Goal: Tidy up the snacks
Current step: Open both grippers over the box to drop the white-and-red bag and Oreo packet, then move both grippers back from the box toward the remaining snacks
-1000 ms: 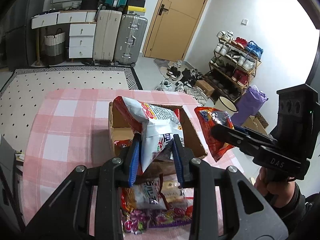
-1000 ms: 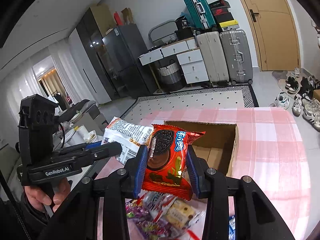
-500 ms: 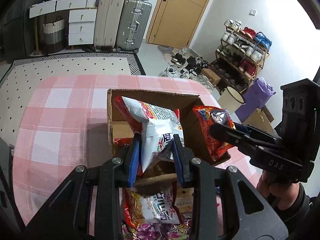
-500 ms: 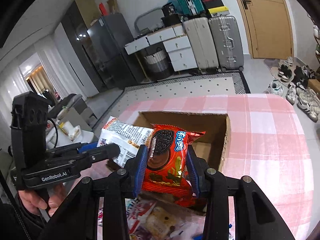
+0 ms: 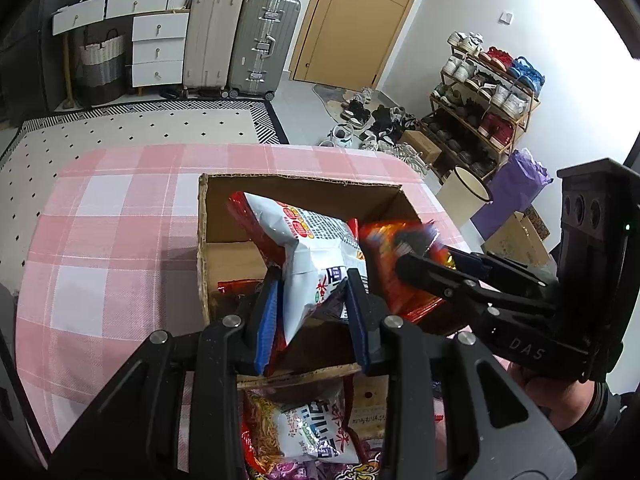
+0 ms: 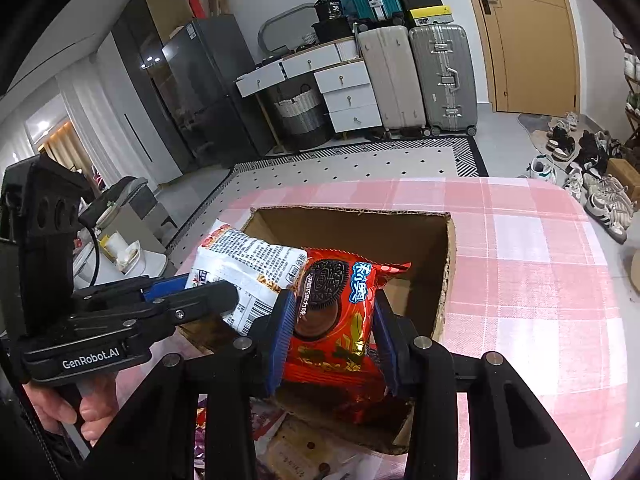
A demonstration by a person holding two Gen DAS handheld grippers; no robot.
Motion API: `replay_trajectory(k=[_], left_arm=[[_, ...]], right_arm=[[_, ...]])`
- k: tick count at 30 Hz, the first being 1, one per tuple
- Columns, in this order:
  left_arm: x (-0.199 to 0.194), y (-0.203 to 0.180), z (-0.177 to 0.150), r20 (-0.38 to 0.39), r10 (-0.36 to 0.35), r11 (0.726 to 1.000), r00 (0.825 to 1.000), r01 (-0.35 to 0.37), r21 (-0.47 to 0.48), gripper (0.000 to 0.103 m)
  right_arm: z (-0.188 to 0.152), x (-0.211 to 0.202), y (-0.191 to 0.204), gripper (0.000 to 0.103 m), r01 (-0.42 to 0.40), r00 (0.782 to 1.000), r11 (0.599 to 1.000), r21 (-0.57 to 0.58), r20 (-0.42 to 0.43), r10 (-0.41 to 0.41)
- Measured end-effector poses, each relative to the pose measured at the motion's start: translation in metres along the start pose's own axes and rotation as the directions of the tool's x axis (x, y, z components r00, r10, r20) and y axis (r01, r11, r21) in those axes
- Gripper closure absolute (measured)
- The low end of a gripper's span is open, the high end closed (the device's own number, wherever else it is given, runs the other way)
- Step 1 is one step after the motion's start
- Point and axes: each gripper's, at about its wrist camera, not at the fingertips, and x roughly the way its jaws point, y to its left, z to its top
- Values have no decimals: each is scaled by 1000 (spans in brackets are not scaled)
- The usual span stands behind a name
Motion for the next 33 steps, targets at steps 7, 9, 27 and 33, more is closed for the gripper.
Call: replay_trajectory(k=[7,9,27,33], left_arm=[[-6,-2,0,17,33,999,999,-33,16,38],[-16,1,-2,37,45,999,998,-45,13,32],[-98,-17,-43,111,115,993,987,-118,20,21],[-120,-26,-63,127,110,994,986,-112,12,19]], right_arm=[[-4,-19,4,53,23,999,999,-26,35,-22],[-5,-27,2,53,16,999,1000,-26,49,-15],[-53,-131,4,41,37,980,999,-18,198,-33],[-78,-154,9,41,54,976,998,-16,212,-50]])
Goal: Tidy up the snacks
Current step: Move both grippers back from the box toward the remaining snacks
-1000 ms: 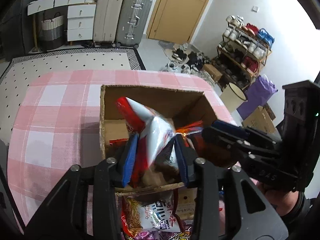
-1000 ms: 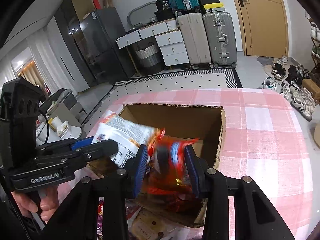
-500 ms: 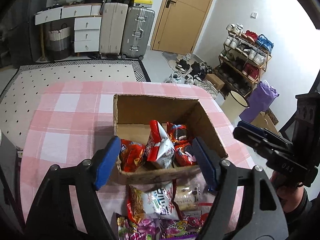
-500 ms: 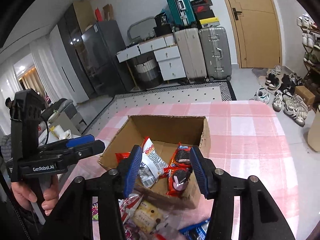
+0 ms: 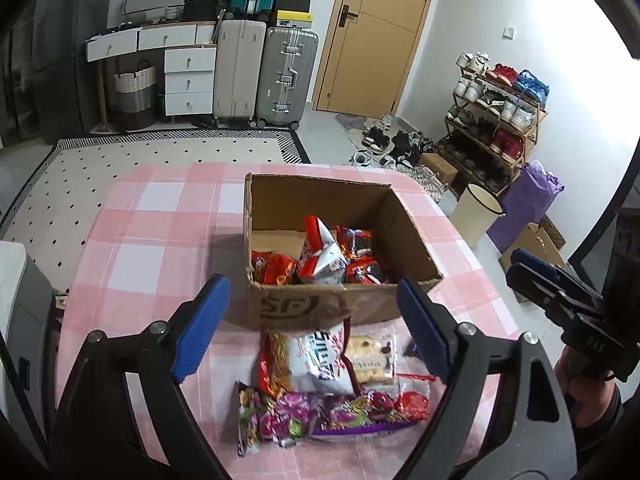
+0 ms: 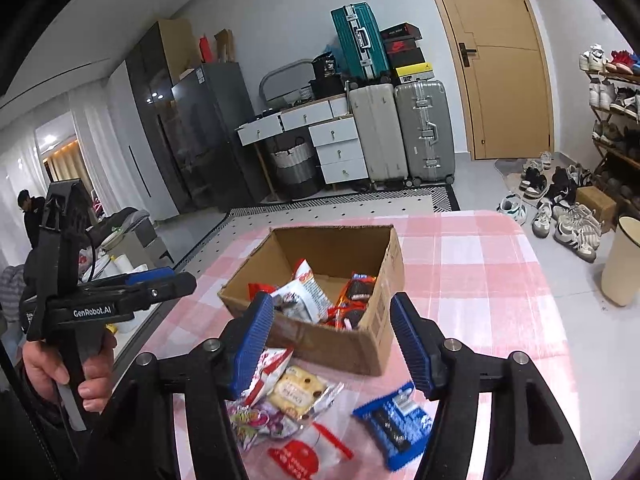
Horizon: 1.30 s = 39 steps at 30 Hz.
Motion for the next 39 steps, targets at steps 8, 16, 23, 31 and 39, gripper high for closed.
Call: replay_trajectory(k=[8,16,23,31,39], left_arm=[[-21,-8,-24,17,0,1000,1000,0,-16,14],[-28,-19,-56,-14,0,1000,1000,0,-1,13],[-28,-18,-79,-25,4,1000,1000,-5,-26,13],[-21,-19,-89,-41,-5,999,999,4,-37,3],[-6,-14,-96,-65,-11,998,998,7,-57,1]], right_arm=[[-21,-21,4,39,6,1000,1000,10,-7,-5],[-52,-38,-1,25,27,1000,999,21,-12,-27],[-76,-39,-11,24,47,998,997,58,-43,-44],[-93,-33,-22,15,56,996,994,93,-72,-49],[-99,-9,-32,13,76,989,992,104,-137,-61]])
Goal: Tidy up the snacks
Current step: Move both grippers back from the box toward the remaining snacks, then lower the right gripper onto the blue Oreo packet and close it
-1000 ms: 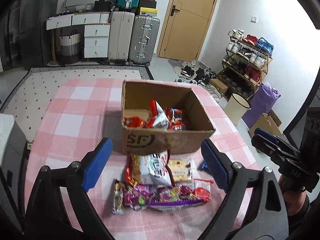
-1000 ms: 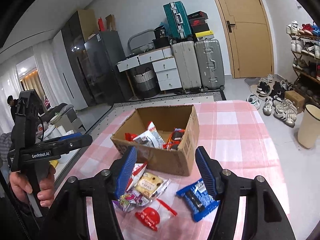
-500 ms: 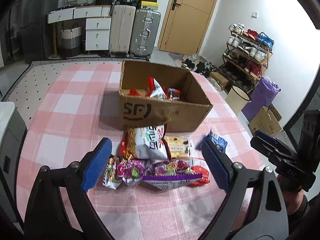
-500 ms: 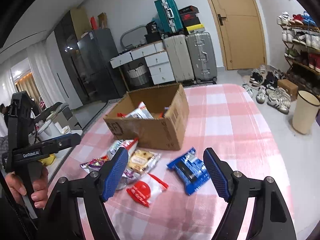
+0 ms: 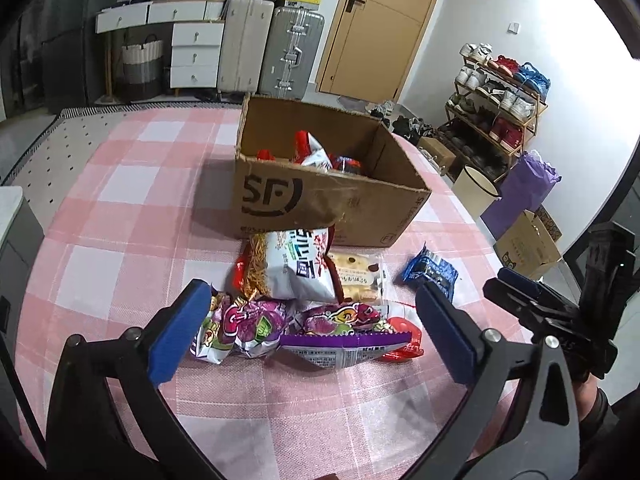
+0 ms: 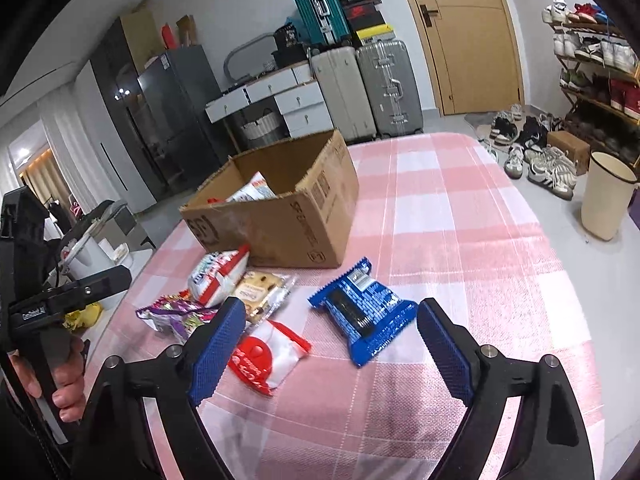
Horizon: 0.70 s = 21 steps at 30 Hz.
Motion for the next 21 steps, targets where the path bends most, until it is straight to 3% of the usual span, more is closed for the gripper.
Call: replay_trajectory(k=[12,21], left_arm=[[21,14,-7,-28,-7,1000,1000,6,-31,1],[36,23,-14,-63,-23,999,998,20,-47,1]], right_arm=[[-1,49,-4,11,58,990,998,-35,-124,-62],[5,80,-7,14,102,979,991,-88,-167,-115]])
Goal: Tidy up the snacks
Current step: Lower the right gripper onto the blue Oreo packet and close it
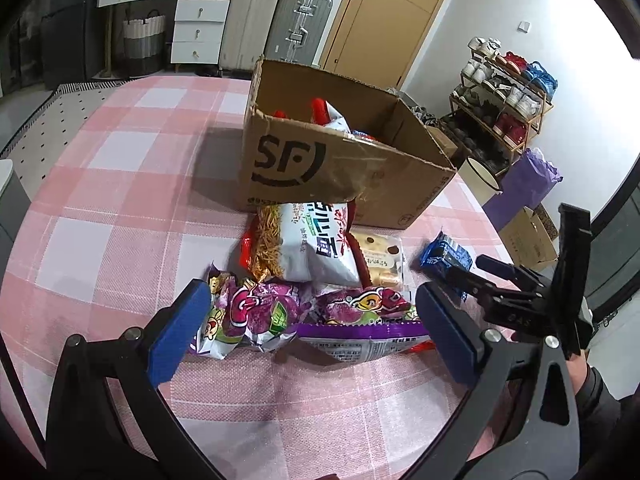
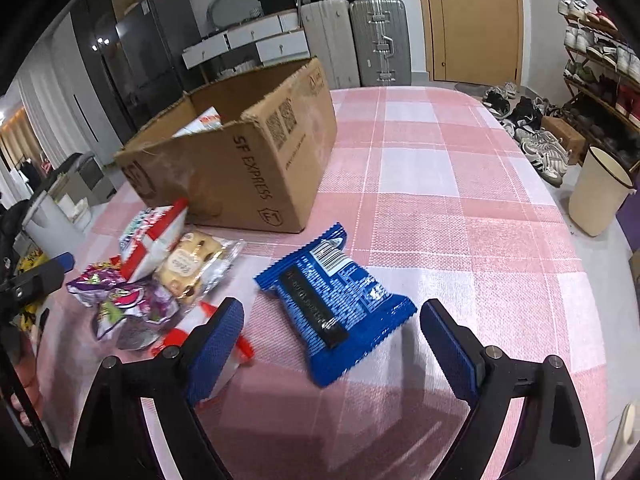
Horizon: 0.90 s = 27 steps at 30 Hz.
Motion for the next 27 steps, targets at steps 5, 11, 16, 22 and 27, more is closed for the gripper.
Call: replay_trajectory(k=[5,11,16,22,27], left_arm=[[5,4,-2,-9,-1,1000,1000,1,-9,1],[9,8,-5,-21,-2,1000,1000,1,-20,1],[8,8,-9,-24,-5,1000,1000,5,-17,1],[8,7,-11,-29,-10,1000,1000,10,-16,1],[8,7,-12,-32,-10,1000,999,9,-19,1]], right_arm=[[5,17,2,25,23,999,999,-35,-36,-25],[6,24,4,35,9,999,999,-50,-36,-11],[4,23,1,46,-13,1000,999,-30,-24,13],[4,22,1,53,-38,999,999,-21,-16,38],[2,19,-2,56,-72,997,997,6,-5,72]])
